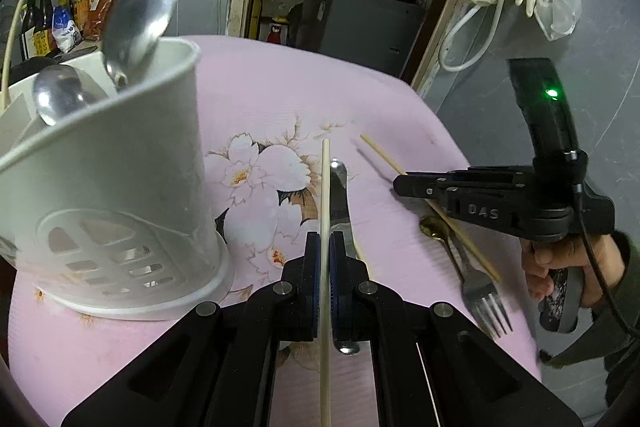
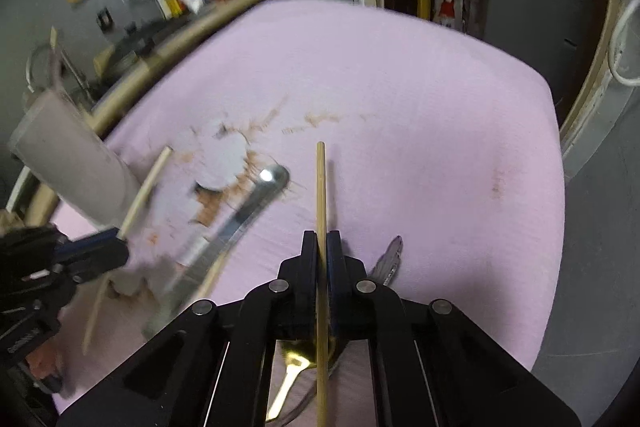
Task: Organize utensils
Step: 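Lift the chopsticks with both grippers off the table, then carry both chopsticks over the white caddy and lower them in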
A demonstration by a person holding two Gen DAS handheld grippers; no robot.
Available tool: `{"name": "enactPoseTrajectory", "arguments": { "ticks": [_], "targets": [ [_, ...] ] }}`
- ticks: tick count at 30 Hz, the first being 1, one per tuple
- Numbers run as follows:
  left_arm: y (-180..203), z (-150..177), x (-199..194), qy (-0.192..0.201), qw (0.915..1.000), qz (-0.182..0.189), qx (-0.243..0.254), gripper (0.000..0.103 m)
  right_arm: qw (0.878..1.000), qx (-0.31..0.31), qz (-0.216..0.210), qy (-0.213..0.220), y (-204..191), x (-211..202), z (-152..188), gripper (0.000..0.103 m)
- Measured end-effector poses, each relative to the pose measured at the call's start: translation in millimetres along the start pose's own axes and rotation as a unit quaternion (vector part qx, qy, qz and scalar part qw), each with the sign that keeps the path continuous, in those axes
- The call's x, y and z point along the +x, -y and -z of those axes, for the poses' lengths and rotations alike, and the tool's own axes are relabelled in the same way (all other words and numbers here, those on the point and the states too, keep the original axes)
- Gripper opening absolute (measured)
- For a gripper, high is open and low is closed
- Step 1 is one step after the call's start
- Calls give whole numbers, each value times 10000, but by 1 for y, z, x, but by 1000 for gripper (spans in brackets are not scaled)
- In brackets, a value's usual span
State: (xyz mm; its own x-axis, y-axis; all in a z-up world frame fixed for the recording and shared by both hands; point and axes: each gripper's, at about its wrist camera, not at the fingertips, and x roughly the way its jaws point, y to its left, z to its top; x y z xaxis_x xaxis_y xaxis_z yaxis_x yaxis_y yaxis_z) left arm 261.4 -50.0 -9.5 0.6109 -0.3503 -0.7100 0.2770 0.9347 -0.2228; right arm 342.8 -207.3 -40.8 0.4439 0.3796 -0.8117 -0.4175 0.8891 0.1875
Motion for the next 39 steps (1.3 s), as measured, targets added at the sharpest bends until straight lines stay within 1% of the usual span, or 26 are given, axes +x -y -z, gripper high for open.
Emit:
{"name": "enactPoseTrajectory", "arguments": {
  "ticks": [2,3,5,7,8,10,11,12,16,18,20,22,25,26,31,33,36,39],
  "targets": [
    [-2,0,-6,118,9999,69,-33,2,9993,162,-169,282,0,-13,2,3],
    [-3,0,-12,230,9996,126,-62,2,9983,195,-230,489,-3,-24,4,3],
    [-5,0,-20,430,9988,206,-100,2,9951,120,-258,949,-15,-45,9,3],
    [-6,0,-31,691,9971,274,-136,2,9908,87,-317,1311,-25,-61,12,3],
    [-6,-1,-37,809,9962,306,-140,2,9869,24,-306,1584,-35,-72,15,3],
    [-7,0,-52,1148,9927,361,-129,2,9794,-77,-303,1997,-49,-89,20,3],
    [-7,0,-57,1256,9914,353,-107,2,9754,-133,-297,2180,-56,-95,22,3],
    [-8,1,-67,1454,9888,323,-81,2,9719,-192,-293,2328,-63,-101,21,3],
    [-8,-7,-95,2019,9791,252,-47,2,9508,-531,-194,3047,-94,-122,21,3],
    [-12,-9,-109,2284,9734,147,-19,2,9373,-665,-162,3418,-109,-130,19,3],
    [-18,-14,-122,2551,9669,24,-5,2,9272,-734,-202,3666,-120,-135,14,3],
    [-25,-20,-130,2746,9615,-69,-29,2,9144,-815,-290,3955,-135,-137,6,3],
    [-47,-27,-147,3028,9528,-159,-152,2,9002,-818,-557,4240,-143,-141,-1,3],
    [-54,-31,-152,3122,9496,-197,-198,2,8938,-794,-675,4362,-148,-141,-7,3],
    [-100,-48,-174,3630,9297,-304,-540,2,8669,-647,-1153,4807,-170,-133,-30,3],
    [-118,-53,-180,3829,9205,-353,-692,2,8598,-599,-1274,4908,-176,-127,-36,3],
    [-144,-57,-188,4079,9075,-309,-952,2,8498,-437,-1423,5056,-181,-113,-45,3],
    [-163,-58,-188,4265,8969,-288,-1131,2,8438,-324,-1349,5183,-183,-101,-46,3]
  ]
}}
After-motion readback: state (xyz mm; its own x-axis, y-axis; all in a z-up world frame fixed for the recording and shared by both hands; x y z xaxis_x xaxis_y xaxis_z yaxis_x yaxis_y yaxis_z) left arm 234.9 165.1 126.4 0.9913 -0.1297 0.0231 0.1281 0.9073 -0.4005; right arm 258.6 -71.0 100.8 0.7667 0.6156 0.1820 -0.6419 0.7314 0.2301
